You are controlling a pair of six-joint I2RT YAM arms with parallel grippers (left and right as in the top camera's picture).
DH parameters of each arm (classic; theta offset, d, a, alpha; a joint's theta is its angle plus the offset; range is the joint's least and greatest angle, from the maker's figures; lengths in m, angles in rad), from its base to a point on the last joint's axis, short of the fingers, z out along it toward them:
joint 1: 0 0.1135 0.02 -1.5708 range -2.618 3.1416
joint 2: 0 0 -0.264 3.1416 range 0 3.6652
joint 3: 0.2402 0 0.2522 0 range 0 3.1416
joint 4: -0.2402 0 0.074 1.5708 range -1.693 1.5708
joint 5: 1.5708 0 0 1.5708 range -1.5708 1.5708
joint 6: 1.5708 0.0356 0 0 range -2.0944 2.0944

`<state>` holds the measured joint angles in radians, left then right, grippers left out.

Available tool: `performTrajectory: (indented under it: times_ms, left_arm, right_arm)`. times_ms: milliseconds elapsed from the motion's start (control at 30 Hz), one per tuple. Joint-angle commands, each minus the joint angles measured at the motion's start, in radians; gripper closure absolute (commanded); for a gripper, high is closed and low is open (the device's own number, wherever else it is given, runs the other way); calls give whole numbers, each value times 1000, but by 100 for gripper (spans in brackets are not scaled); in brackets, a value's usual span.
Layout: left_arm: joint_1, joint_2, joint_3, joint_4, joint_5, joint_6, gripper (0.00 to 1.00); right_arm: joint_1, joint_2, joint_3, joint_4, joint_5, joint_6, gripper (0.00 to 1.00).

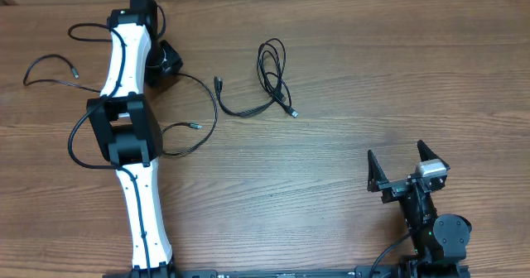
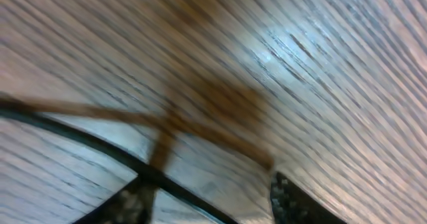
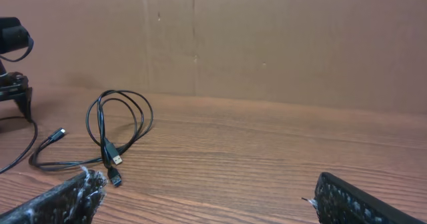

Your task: Untangle cables

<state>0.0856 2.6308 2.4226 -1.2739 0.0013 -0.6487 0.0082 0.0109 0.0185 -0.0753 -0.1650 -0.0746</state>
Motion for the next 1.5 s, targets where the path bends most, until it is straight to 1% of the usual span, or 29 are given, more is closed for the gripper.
performTrajectory:
  times_ms: [0,33,67,200,367,500,600,700,767,833,933,1033,1100,1233,1300,1400,1467]
  left_arm:
    - [15,-10,22,-8,-39,32,77]
    - [19,-10,39,-14,-39,50,89]
    - [23,-10,58,-24,-39,61,96]
    - [39,-11,175,-87,-39,78,96]
    - [65,-17,388,-157,-38,97,96]
    - [73,-26,586,-169,-38,155,96]
    - [75,-41,718,-148,-43,156,96]
    - [78,-114,719,-41,-43,159,96]
    - [78,-173,719,55,-43,193,96]
    - [78,-210,720,110,-48,222,96]
    - [79,-262,719,151,-101,227,96]
    - [85,-312,719,153,-219,227,96]
    - [100,-335,719,141,-268,227,96]
    - [155,-348,719,81,-275,231,96]
    - [183,-343,719,8,-300,246,96]
    - [212,-333,715,-49,-351,253,96]
    - [234,-329,703,-71,-354,253,96]
  right_arm:
    - [3,-8,-10,5,7,-2,0]
    - [3,-8,-10,5,7,-2,0]
    - [3,-8,-10,5,7,-2,0]
    - [3,-8,-10,5,7,-2,0]
    - [3,-8,-10,5,7,-2,0]
    - [3,-8,-10,5,7,-2,0]
    - [3,-8,-10,5,7,-2,0]
    - [3,-8,-10,5,7,-2,0]
    - [3,-8,-10,5,7,-2,0]
    - [3,-8,-10,5,7,-2,0]
    - [3,-8,-10,5,7,-2,0]
    - [3,-8,-10,5,7,-2,0]
    - [3,-8,-10,5,7,-2,0]
    - [3,-8,-10,5,7,-2,0]
    - [3,-8,-10,5,7,-2,0]
    - [3,-8,-10,5,7,-2,0]
    - [3,-8,-10,5,7,-2,0]
